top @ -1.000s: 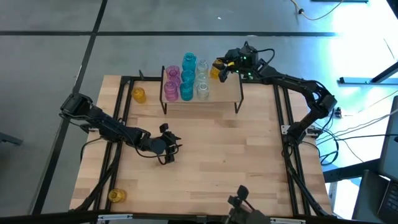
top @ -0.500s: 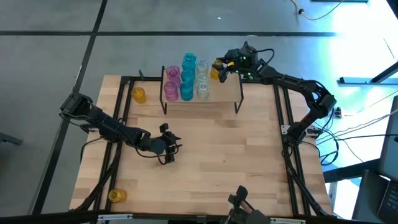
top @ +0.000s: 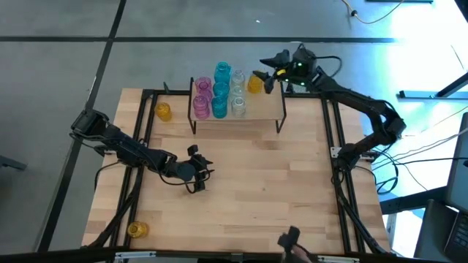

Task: Sort vases onto shelf
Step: Put the top yellow flower vase on the shelf aligned with the other yellow flower vase

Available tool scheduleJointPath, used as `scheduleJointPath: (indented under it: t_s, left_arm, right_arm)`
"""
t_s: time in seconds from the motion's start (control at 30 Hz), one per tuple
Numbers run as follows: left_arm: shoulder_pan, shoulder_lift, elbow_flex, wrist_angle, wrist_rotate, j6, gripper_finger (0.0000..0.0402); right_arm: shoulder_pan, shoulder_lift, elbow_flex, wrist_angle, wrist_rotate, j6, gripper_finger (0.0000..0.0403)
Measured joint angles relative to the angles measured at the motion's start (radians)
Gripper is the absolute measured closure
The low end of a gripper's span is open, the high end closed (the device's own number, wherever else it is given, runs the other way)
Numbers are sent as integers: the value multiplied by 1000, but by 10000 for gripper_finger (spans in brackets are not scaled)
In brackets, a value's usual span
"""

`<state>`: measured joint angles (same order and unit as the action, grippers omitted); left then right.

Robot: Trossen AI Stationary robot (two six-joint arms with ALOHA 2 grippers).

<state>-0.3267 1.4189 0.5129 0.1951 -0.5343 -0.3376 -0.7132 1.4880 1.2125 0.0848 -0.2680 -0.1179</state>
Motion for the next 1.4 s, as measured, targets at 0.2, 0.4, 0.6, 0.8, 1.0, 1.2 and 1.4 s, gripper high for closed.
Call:
scheduleJointPath:
  t_s: [0.2, 0.4, 0.6, 0.8, 1.0, 1.2, 1.4]
  left_arm:
    - [0, 0, 0, 0, 0, 7, 264]
    - [0, -4, 2, -12, 38, 7, 264]
    - [-13, -91, 113, -343, 65, -85, 264]
    - [-36, -168, 268, -733, 5, -205, 264]
    - [-14, -205, 392, -1000, -7, -305, 264]
    - [35, -210, 519, -1280, -7, -376, 264]
    - [147, -211, 589, -1505, 7, -443, 264]
  right_arm:
    - [82, -129, 1, -192, -105, -67, 137]
    - [315, -182, -55, -396, -85, -168, 136]
    - [530, -190, -197, -365, 100, -180, 136]
    - [715, -197, -285, -383, 276, -110, 136]
    - [885, -210, -316, -387, 295, -41, 136]
    - [997, -212, -430, -302, 294, 2, 136]
    - [1008, -211, -610, -69, 275, 38, 136]
